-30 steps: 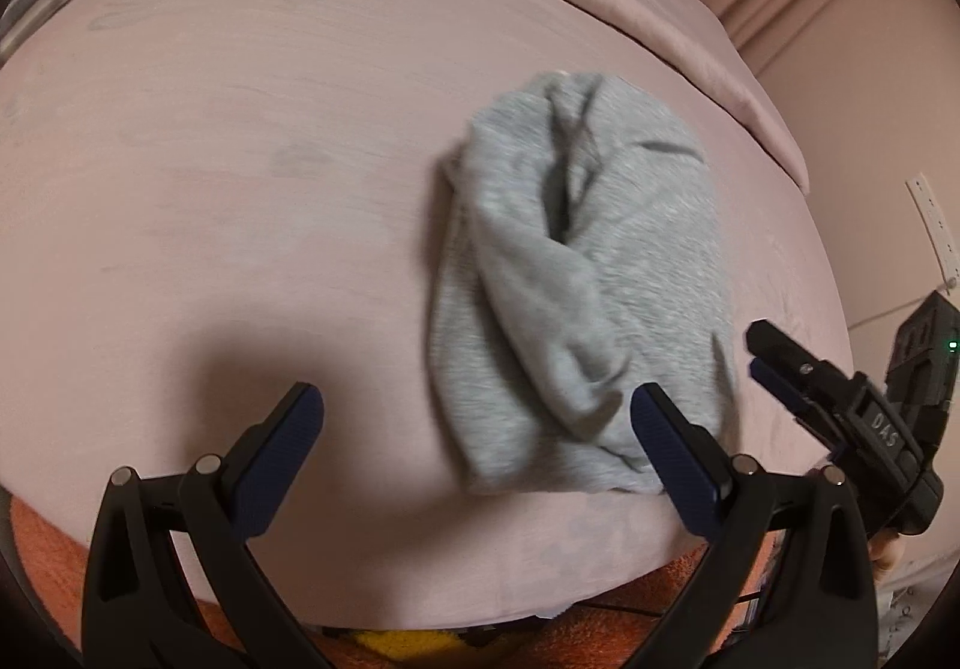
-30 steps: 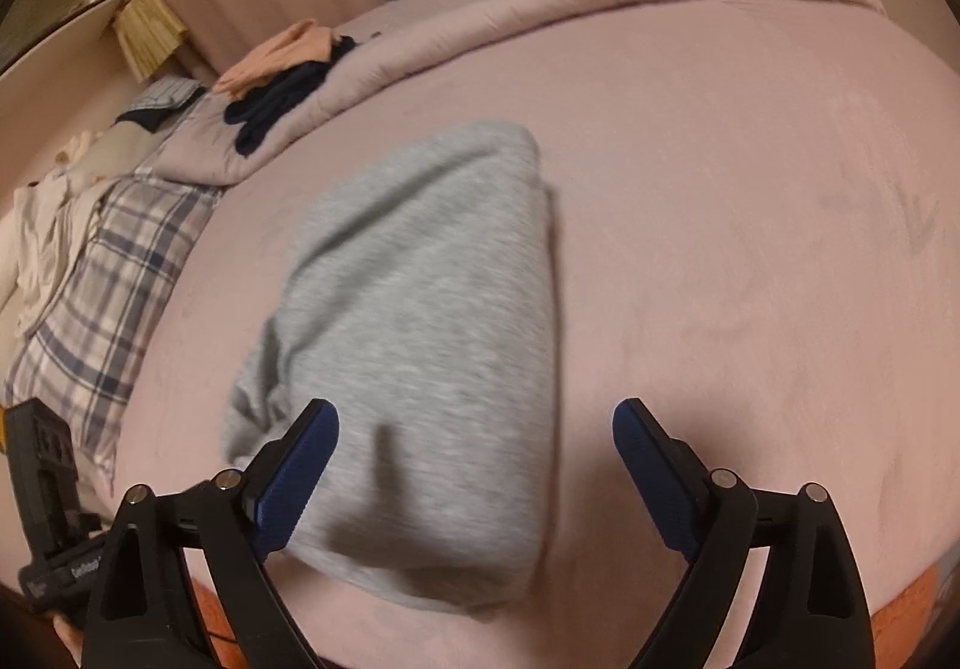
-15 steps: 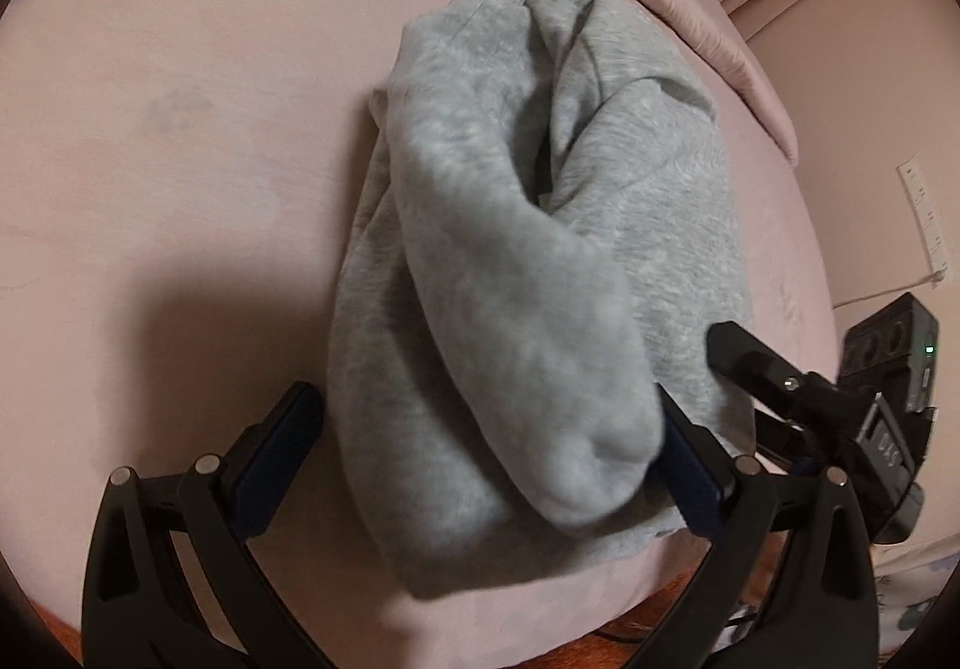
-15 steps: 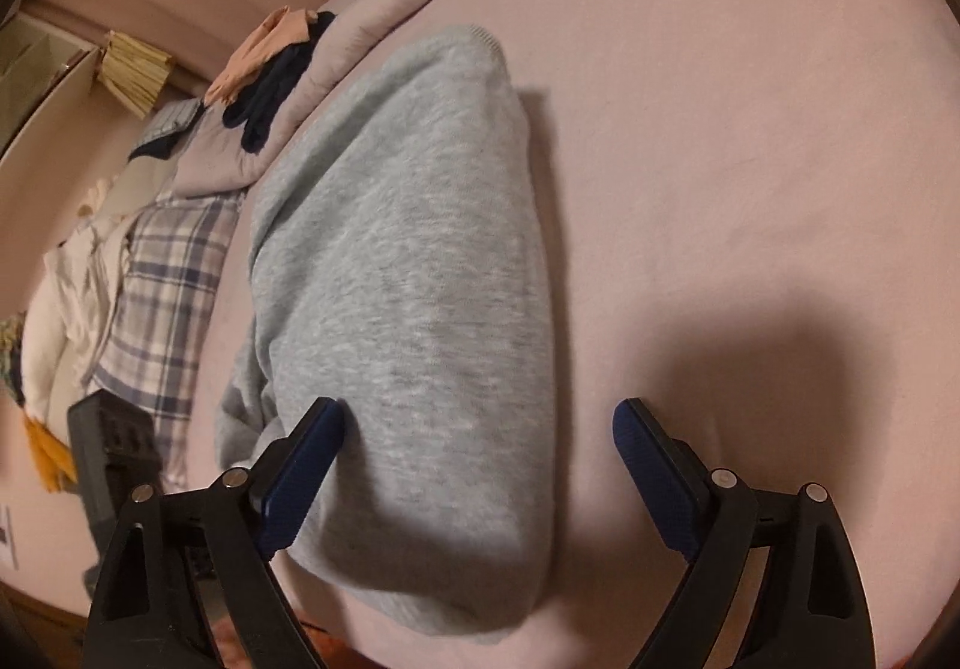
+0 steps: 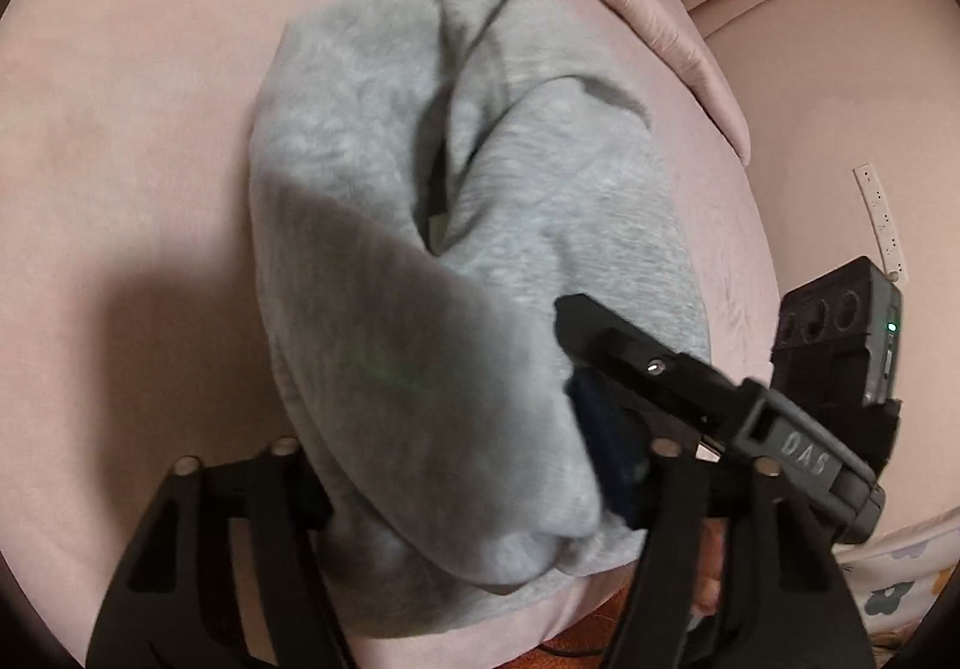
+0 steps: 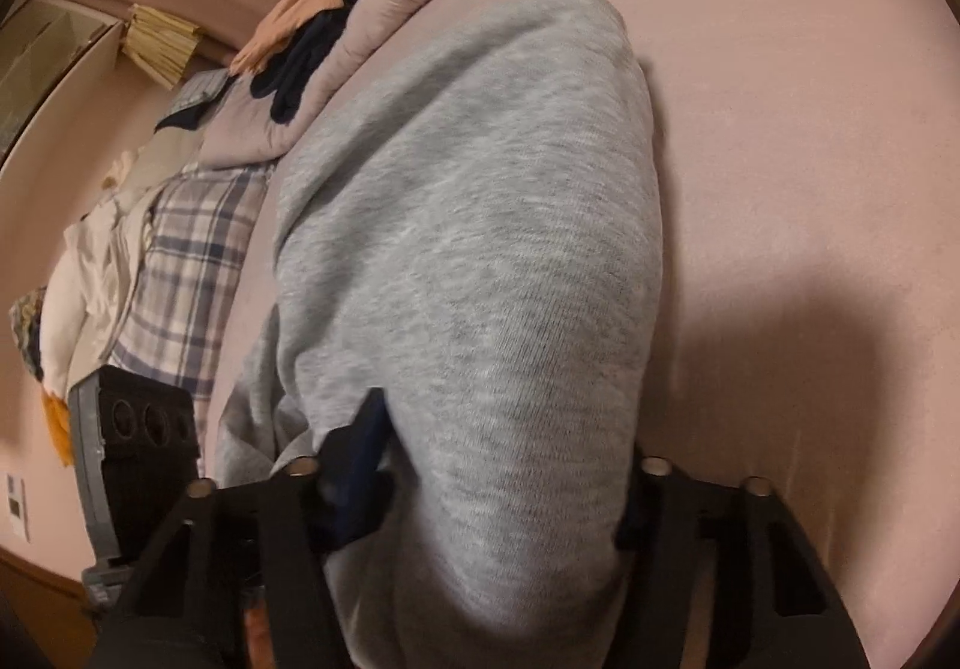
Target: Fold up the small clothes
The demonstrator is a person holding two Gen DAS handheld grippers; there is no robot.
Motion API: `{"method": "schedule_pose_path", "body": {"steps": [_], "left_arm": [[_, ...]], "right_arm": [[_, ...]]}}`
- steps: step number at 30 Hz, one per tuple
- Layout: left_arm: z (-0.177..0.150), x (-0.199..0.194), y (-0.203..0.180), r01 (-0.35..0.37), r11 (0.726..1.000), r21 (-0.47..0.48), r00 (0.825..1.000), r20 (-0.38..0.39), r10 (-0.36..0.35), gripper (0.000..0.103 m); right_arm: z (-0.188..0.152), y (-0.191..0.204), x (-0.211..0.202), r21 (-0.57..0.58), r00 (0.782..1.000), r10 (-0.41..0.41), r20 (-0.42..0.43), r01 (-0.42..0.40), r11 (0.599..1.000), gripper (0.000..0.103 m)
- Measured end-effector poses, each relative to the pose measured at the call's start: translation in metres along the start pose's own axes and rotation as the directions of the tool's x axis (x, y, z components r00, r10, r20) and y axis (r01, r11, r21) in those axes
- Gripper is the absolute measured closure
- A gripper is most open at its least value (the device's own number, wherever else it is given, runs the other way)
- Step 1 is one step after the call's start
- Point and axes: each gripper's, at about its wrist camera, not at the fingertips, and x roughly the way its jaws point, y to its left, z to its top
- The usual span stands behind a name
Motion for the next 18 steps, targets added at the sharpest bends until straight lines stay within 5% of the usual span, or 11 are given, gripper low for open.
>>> {"method": "schedule_pose_path", "body": {"steps": [4,11,18], "left_arm": [[-0.002,-0.027,-0.025,-0.052,0.997,0.064,0.993,0.113,0.044,0.047],[0.011,-0.069,-0.048,-0.112,0.983,0.149,0.957,0.284,0.066,0.048],[0.028,-0.061,-0.032,-0.143,0.983,0.115,0.943,0.316,0.101,0.047]], "right_arm": [[0.0,0.021,-0.013,-0.077,0.998,-0.042,0.041,0.045,0.996,0.062],[0.02,0.053,-0.044,-0.161,0.992,0.039,0.121,-0.019,0.987,0.063],[0.038,0.064,-0.031,-0.203,0.989,0.039,0.142,-0.01,0.979,0.063]]}}
